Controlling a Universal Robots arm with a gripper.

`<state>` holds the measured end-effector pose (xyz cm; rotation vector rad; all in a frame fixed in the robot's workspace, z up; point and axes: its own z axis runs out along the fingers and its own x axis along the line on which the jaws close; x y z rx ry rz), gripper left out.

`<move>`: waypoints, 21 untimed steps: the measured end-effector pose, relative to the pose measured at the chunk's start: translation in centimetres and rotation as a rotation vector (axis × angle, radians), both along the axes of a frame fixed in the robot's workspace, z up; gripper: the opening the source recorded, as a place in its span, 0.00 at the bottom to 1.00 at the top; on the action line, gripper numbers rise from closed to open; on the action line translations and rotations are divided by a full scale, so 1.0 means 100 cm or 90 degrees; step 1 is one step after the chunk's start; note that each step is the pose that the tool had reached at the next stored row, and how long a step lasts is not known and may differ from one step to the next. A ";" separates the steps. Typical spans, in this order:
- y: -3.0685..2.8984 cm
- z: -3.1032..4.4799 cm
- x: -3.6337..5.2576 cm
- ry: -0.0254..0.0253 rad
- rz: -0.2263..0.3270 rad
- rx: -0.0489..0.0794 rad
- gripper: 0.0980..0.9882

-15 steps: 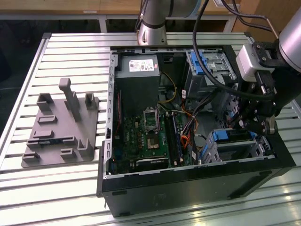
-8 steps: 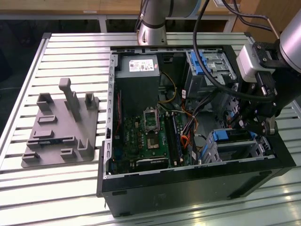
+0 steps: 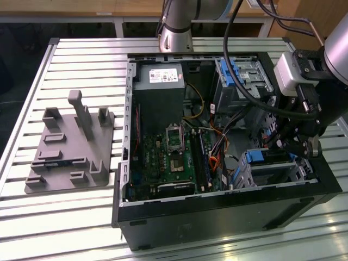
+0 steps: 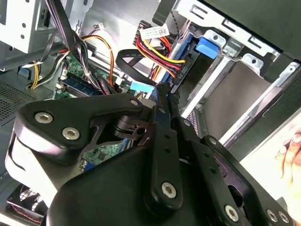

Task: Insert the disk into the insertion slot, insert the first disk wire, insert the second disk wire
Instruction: 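Insert the second disk wire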

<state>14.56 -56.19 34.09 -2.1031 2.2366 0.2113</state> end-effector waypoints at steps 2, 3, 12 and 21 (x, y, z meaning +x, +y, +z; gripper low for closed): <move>0.0000 -0.0001 0.0002 0.0011 0.000 -0.001 0.05; 0.0000 -0.0001 0.0003 0.0017 0.000 -0.002 0.05; -0.0001 -0.0004 0.0006 0.0012 0.000 -0.003 0.05; -0.0006 -0.0008 0.0005 0.0005 0.000 -0.002 0.05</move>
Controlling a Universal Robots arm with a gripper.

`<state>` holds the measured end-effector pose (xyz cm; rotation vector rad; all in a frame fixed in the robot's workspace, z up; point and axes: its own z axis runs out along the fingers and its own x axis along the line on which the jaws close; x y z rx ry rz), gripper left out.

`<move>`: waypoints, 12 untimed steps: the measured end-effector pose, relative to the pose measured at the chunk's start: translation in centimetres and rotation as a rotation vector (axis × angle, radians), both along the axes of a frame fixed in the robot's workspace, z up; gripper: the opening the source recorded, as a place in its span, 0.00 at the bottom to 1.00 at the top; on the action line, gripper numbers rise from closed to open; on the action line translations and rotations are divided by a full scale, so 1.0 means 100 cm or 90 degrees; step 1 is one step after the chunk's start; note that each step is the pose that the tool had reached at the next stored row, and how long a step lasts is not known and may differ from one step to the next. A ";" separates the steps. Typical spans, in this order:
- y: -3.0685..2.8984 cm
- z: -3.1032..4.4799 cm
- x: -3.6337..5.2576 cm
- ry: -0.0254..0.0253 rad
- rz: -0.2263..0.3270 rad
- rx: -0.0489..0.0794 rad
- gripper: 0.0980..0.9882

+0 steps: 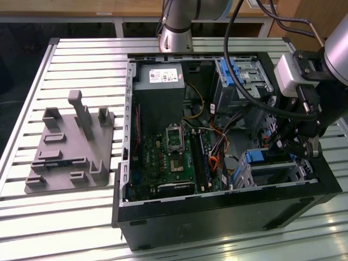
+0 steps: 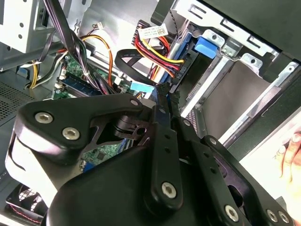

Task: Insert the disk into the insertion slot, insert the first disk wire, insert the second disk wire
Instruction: 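Insert the second disk wire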

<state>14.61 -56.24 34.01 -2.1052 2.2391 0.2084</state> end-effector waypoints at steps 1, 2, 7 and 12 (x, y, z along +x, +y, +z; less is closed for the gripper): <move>-0.0002 -0.0001 0.0000 0.0000 0.000 0.000 0.05; -0.0004 -0.0002 0.0000 -0.0001 0.000 0.000 0.05; -0.0010 -0.0009 0.0000 -0.0002 0.000 0.000 0.05; -0.0013 -0.0015 0.0000 -0.0003 0.000 0.000 0.05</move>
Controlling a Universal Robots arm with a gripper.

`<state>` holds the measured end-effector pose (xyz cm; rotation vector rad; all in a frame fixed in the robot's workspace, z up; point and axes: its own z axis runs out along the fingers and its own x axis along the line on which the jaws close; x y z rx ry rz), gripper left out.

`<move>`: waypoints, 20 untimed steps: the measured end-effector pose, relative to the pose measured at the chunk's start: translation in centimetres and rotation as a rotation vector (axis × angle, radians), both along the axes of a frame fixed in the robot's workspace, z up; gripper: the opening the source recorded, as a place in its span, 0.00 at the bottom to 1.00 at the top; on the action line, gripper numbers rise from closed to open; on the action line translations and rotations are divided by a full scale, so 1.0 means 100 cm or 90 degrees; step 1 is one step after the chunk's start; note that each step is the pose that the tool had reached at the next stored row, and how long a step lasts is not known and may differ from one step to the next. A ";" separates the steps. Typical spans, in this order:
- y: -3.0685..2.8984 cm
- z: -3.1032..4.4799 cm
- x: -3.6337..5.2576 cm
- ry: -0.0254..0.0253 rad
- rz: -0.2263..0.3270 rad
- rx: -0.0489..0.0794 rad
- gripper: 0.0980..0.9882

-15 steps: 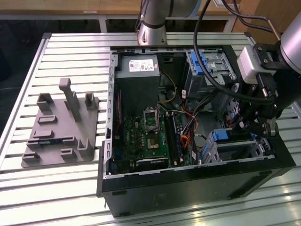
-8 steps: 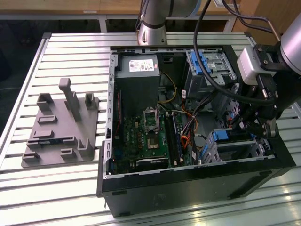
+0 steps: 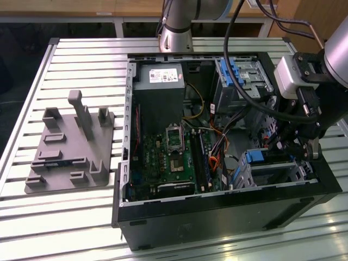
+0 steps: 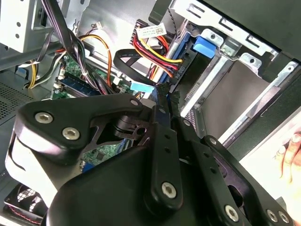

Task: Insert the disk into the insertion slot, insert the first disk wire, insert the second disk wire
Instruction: 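Insert the second disk wire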

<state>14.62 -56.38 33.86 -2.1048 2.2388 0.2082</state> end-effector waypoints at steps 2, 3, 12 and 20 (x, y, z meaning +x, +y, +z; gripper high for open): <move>-0.0003 -0.0001 0.0000 0.0000 0.000 0.000 0.05; -0.0004 -0.0002 0.0000 0.0000 0.000 0.000 0.05; -0.0013 -0.0029 0.0011 0.0000 0.000 0.000 0.05; -0.0016 -0.0044 0.0015 0.0000 0.000 0.000 0.05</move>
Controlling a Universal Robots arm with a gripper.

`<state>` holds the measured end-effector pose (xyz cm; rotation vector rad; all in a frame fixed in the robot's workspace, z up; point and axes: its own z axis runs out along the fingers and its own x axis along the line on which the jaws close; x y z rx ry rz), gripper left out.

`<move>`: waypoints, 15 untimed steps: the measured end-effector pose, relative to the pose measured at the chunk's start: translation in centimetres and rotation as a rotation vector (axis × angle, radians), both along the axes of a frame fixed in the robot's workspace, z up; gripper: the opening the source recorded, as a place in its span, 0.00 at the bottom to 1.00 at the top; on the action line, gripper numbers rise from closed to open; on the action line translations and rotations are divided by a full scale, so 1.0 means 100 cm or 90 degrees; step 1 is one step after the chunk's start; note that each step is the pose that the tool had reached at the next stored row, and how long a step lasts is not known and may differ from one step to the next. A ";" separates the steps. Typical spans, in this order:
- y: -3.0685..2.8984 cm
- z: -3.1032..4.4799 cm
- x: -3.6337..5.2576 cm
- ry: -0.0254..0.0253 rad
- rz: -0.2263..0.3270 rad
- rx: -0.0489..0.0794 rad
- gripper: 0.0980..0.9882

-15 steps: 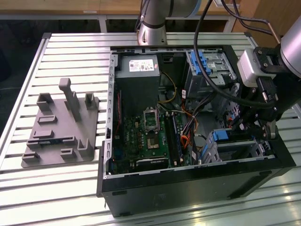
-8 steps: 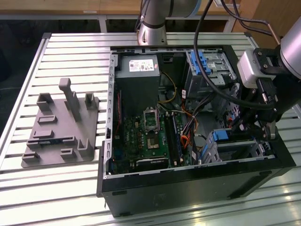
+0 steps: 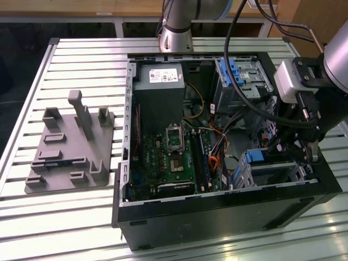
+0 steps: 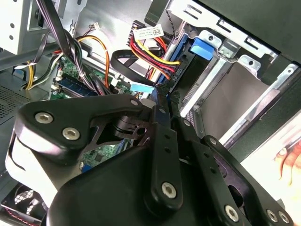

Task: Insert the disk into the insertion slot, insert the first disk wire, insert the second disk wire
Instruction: 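Insert the second disk wire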

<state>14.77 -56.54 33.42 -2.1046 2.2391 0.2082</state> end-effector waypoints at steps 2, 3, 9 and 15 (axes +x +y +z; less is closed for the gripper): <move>0.0000 -0.0003 0.0000 0.0000 0.000 0.000 0.05; 0.0000 -0.0003 0.0000 0.0000 0.000 0.000 0.05; 0.0001 -0.0006 0.0001 0.0000 0.002 0.000 0.05; 0.0009 -0.0005 0.0001 0.0000 0.013 0.000 0.05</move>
